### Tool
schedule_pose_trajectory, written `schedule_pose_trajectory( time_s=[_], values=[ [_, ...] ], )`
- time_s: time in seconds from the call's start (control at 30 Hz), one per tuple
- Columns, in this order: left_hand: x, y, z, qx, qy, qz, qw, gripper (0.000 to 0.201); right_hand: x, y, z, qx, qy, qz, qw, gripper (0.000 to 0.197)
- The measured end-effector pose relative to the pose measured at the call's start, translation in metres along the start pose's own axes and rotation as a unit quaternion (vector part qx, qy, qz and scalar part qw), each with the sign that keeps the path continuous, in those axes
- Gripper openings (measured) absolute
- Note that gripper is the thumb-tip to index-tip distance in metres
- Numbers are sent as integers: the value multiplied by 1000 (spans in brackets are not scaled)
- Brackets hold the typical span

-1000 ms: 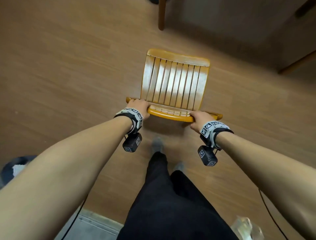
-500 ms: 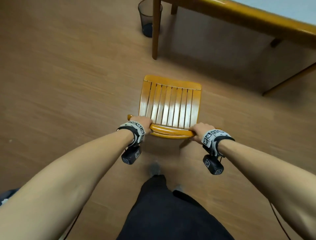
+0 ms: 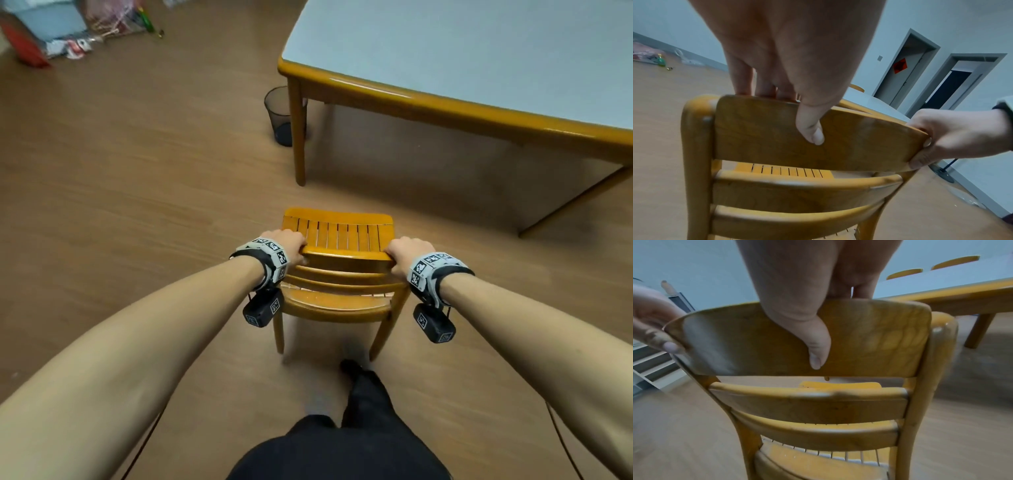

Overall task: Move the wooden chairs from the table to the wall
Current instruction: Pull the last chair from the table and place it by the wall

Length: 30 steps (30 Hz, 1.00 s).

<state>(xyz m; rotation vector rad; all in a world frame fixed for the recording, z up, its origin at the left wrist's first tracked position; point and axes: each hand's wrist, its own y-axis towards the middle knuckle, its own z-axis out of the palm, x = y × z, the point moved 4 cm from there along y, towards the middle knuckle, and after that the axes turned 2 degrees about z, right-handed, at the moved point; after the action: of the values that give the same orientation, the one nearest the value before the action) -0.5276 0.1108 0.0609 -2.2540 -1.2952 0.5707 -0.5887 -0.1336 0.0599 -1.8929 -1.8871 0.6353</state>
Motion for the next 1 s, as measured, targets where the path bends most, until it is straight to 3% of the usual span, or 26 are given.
schedule_pose_trajectory(
  time_s=[0.2,0.43,0.77,1.0],
  values=[
    [13,44,-63,-13,0,-23,1000,27,-23,66,-62,-25,-1,-17,1000,9],
    [49,63,-81,3,-30,-86,996,29,-7,144,-115,-19,-27,-89,995,11],
    [189,52,-78,5,-91,-210,973,30,129,240,-173,-41,-83,-202,975,9],
    [320,66,-89,1,-86,-226,970,24,238,320,-210,-56,-113,-238,963,5]
  ],
)
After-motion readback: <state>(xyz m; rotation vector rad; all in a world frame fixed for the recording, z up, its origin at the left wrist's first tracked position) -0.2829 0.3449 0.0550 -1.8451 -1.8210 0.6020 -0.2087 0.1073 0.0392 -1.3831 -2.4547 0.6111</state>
